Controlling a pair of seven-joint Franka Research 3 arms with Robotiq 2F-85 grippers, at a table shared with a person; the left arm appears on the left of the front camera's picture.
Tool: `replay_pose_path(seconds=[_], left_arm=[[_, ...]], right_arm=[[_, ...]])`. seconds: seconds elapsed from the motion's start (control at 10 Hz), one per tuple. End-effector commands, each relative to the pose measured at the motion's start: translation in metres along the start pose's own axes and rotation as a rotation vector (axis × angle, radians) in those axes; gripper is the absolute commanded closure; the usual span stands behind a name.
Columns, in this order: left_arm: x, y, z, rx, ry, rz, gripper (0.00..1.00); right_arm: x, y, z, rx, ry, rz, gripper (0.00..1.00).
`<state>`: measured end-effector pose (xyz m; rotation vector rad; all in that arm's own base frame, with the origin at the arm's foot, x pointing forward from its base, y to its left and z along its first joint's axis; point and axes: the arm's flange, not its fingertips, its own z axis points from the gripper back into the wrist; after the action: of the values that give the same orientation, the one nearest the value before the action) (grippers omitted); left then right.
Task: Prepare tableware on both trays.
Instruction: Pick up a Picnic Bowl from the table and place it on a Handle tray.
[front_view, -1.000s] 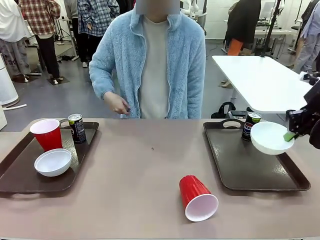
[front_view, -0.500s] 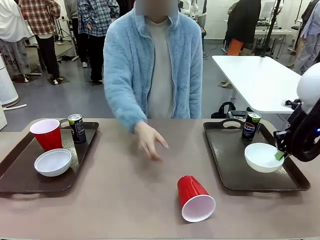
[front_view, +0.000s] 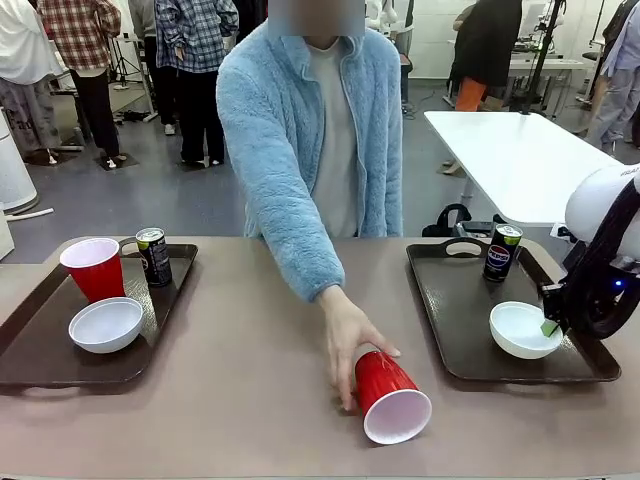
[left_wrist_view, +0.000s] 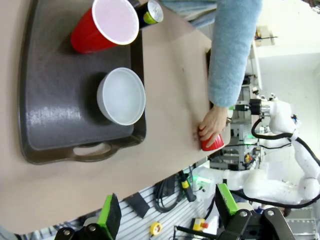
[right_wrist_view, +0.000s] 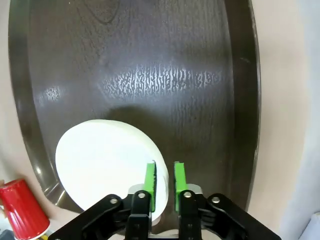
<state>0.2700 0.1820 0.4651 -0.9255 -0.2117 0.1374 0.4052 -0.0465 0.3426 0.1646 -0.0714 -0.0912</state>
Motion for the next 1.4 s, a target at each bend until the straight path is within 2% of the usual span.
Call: replay_pose_path(seconds=[0.0,0.1,0.2,0.3,0.4,0.6,0.7,0.8,0.9,1.3], left_arm=[[0.0,-0.001,0.0,-0.026,-0.008,-0.01,0.0],[0.0,-0.001,0.0,-0.026,-0.008,-0.01,0.0],[0.0,-0.001,0.0,-0.026,-0.008,-0.01,0.0],[0.0,-0.001,0.0,-0.026,-0.008,-0.01,0.0],[0.0,-0.001,0.0,-0.026,-0.008,-0.01,0.0],[0.0,-0.001,0.0,-0.026,-0.008,-0.01,0.0],[0.0,-0.001,0.0,-0.026,-0.008,-0.01,0.0],[0.0,-0.001,0.0,-0.026,-0.008,-0.01,0.0],[0.0,-0.001,0.0,-0.026,-0.008,-0.01,0.0],[0.0,-0.001,0.0,-0.026,-0.008,-0.01,0.0]], right_arm=[[-0.059,0.001,-0.012,0.022,-0.05,0.043,0.0],[-0.063,0.007,-0.001,0.039,-0.067,0.06,0.31],[-0.07,0.014,0.02,0.047,-0.1,0.084,0.0],[-0.078,0.021,0.044,0.057,-0.107,0.11,0.12],[-0.088,0.031,0.067,0.059,-0.099,0.156,0.0],[-0.098,0.047,0.109,0.053,-0.067,0.202,0.0],[-0.101,0.054,0.126,0.023,-0.061,0.192,0.1],[-0.099,0.061,0.14,-0.027,-0.064,0.196,0.0],[-0.06,0.053,0.136,0.059,-0.075,0.189,0.0],[-0.06,0.053,0.136,0.059,-0.075,0.189,0.0]])
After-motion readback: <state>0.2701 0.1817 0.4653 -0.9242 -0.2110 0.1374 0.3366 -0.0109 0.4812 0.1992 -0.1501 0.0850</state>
